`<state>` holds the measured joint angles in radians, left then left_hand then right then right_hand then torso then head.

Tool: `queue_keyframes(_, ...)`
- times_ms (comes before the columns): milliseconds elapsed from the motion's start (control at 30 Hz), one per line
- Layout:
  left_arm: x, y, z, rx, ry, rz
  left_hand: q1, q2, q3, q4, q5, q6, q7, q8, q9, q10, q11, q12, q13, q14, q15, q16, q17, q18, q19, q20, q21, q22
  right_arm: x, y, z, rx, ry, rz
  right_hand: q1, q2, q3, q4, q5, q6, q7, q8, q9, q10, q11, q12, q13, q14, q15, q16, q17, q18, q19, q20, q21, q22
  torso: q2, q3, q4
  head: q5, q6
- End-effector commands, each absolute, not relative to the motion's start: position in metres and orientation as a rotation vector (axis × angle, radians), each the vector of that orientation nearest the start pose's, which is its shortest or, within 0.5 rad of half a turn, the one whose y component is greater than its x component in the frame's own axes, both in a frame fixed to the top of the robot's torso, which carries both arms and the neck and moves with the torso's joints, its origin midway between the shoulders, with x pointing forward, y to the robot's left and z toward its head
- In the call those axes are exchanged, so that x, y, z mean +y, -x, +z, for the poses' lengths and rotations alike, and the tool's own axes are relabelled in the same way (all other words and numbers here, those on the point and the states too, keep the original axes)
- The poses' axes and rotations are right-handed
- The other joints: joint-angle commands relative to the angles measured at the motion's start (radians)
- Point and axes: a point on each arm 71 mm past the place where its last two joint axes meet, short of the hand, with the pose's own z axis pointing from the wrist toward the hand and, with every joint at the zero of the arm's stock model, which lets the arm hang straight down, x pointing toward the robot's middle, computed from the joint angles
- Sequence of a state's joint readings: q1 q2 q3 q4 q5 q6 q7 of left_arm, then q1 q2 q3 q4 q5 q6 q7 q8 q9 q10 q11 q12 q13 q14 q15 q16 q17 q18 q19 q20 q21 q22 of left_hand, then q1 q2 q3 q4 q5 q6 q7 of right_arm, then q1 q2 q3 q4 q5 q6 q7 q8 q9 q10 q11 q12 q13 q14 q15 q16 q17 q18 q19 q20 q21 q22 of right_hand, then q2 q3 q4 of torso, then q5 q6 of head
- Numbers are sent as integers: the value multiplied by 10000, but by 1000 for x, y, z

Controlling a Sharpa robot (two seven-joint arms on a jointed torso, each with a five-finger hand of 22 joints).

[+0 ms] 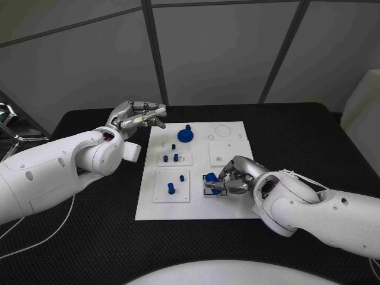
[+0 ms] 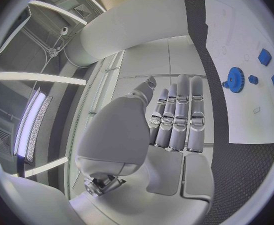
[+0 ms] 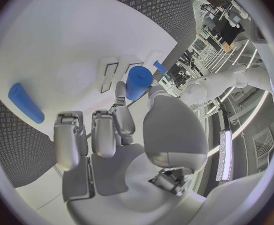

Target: Assemble the parts on the task board

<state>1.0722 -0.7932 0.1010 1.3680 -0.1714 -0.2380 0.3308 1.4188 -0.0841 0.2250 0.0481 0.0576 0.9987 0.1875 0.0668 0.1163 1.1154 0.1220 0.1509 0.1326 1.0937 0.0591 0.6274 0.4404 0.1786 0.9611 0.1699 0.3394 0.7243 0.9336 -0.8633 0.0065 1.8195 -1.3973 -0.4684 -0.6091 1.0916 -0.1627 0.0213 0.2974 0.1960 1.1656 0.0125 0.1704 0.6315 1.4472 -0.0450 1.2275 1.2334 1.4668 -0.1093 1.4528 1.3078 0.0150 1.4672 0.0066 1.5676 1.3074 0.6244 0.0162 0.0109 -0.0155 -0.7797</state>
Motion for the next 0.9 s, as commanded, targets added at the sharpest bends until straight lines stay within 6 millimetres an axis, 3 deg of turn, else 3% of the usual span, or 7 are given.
queue_keyframes(33,227,-510,-203,14508,10674,-14957,34,29,-17,-48,-53,-92,-1,1,16,-31,30,-18,13,-17,8,-66,-14,16,74,-22,-39,-11,-158,-386,-257,19227,-3089,5280,-379,-130,-135,-13,-586,10,78,-96,85,-16,-54,-94,-30,547,-40,-28,112,-147,1032,-76,23,2625,-11,6,-18,20,-11)
queue_keyframes(167,227,-510,-203,14508,10676,-14953,34,29,-17,-48,-53,-92,-1,1,16,-31,30,-18,13,-17,8,-66,-14,16,74,-22,-39,-11,-155,-387,-257,19069,-3047,5368,-856,-424,-620,-3,-1342,-10,92,-185,210,-38,-44,-177,-61,541,-33,-52,89,-136,1013,-74,-13,2590,-8,9,-31,31,-1)
queue_keyframes(300,226,-510,-203,14514,10673,-14966,34,29,-17,-48,-53,-92,-1,1,16,-31,30,-18,13,-17,8,-66,-14,16,74,-22,-39,-11,-154,-388,-256,18913,-3047,5396,-1076,-452,-1700,11,-1393,-30,107,-275,329,-71,-31,-282,-112,527,-24,-98,26,-127,1000,-67,-41,2563,-15,7,-26,24,11)
queue_keyframes(533,227,-510,-203,14510,10677,-14952,22,26,-21,-50,-54,-96,1,0,19,-32,31,-21,13,-22,10,-71,-16,15,71,-20,-45,-15,-154,-388,-254,18712,-2960,5401,-1210,-499,-1966,17,-1426,-34,109,-316,388,-87,-30,-335,-138,521,-24,-118,4,-122,991,-67,-59,2546,-12,14,-27,18,22)
queue_keyframes(667,227,-510,-203,14508,10681,-14944,22,26,-21,-50,-54,-96,1,0,19,-32,31,-21,13,-22,10,-71,-16,15,71,-20,-45,-15,-154,-386,-252,18601,-2786,5460,-1074,-385,-1873,7,-1389,2,101,-326,438,-77,-34,-328,-116,527,-24,-111,27,-128,1001,-66,-38,2566,-7,20,-32,16,30)
queue_keyframes(767,227,-510,-203,14510,10681,-14943,22,26,-21,-50,-54,-96,1,0,19,-32,31,-21,13,-22,10,-71,-16,15,71,-20,-45,-15,-155,-385,-250,18496,-2578,5547,-420,-198,-1633,-19,-1272,68,89,-348,532,-56,-46,-317,-80,537,-28,-102,57,-134,1010,-67,-20,2584,-7,15,-33,23,38)
queue_keyframes(900,228,-510,-204,14511,10683,-14939,22,26,-21,-50,-54,-96,1,0,19,-32,31,-21,13,-22,10,-71,-16,15,71,-20,-45,-15,-155,-382,-247,18400,-2351,5623,508,252,-1319,-130,-1288,190,53,-365,683,-28,-73,-308,-32,552,-51,-77,126,-147,1032,-86,23,2625,-11,21,-40,22,38)
